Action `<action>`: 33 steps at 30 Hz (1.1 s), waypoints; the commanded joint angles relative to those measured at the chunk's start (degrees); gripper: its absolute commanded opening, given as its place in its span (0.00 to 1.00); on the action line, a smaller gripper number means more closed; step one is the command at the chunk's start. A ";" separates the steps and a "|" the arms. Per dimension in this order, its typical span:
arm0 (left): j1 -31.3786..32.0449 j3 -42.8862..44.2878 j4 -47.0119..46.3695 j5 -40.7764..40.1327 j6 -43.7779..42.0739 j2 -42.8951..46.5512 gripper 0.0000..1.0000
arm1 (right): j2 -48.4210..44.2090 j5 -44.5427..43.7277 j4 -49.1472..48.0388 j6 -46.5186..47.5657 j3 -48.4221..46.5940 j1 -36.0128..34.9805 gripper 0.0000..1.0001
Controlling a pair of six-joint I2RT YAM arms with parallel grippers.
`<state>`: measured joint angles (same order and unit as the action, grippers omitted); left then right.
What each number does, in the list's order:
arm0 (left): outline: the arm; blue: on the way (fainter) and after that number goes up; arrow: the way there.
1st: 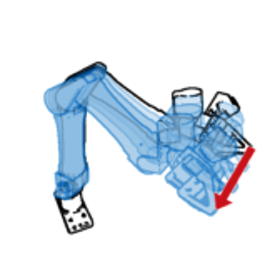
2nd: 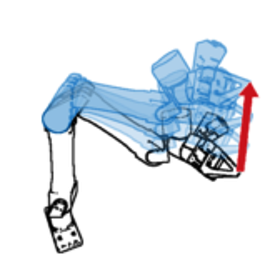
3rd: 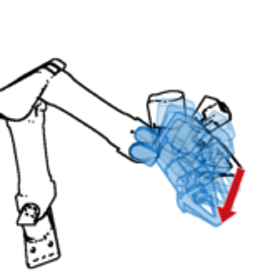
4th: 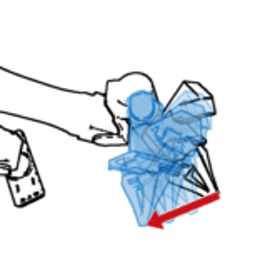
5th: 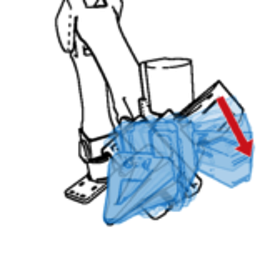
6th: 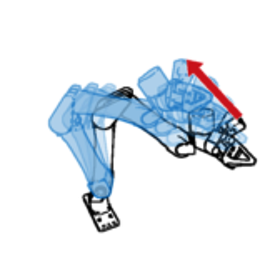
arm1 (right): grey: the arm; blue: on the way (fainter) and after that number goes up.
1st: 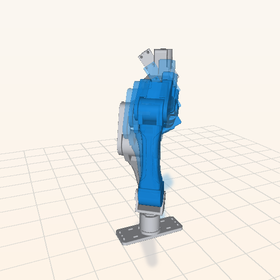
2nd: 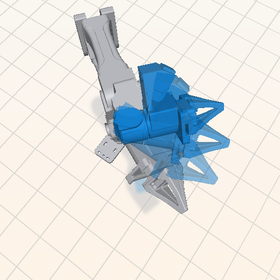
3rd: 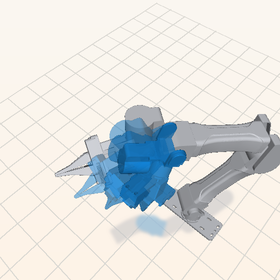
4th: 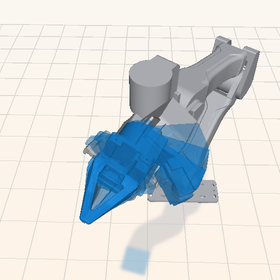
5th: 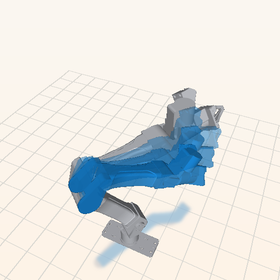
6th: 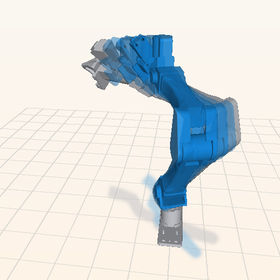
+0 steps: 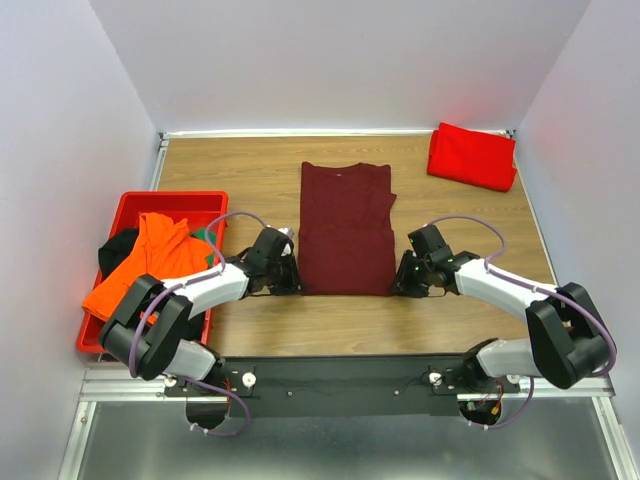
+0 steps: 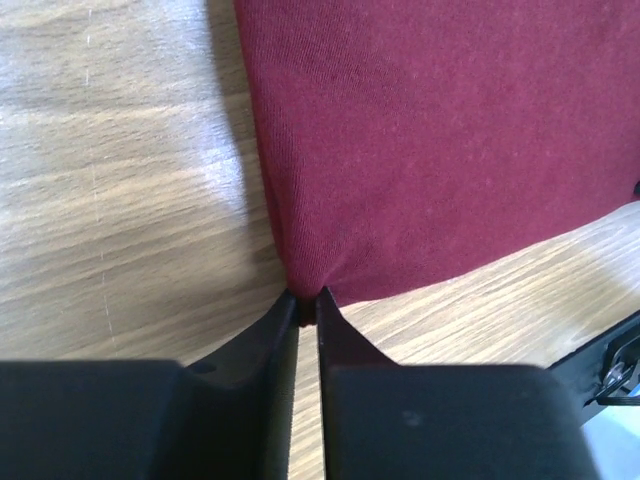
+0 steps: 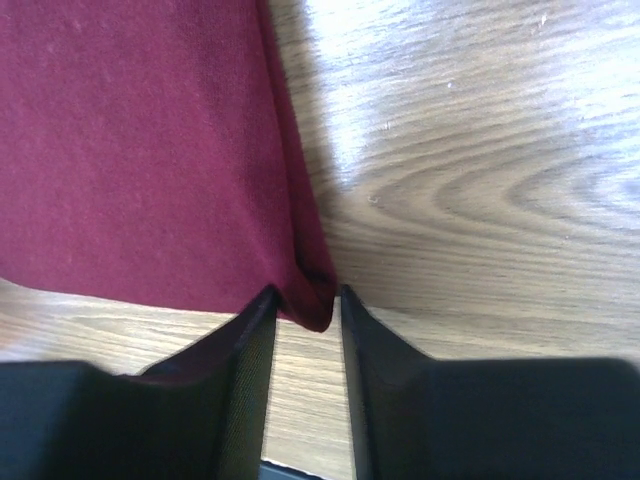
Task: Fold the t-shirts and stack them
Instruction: Fold the tshirt
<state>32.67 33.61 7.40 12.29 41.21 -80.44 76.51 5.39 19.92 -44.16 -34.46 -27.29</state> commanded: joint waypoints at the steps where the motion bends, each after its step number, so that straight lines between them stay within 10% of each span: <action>1: 0.21 -0.56 -0.02 -0.52 -0.52 -1.12 0.10 | 0.92 -0.91 -1.29 -0.66 0.80 0.22 0.33; 9: 0.38 0.15 0.86 -0.61 -0.87 -0.24 0.00 | 0.66 0.23 -1.38 0.13 0.62 0.22 0.01; 33: 6.09 -2.41 9.90 -3.33 3.35 16.36 0.00 | -19.11 4.29 8.98 1.01 3.53 0.22 0.00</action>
<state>38.39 30.68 13.58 11.33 43.83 -67.29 59.88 9.32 23.86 -44.01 -27.97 -27.27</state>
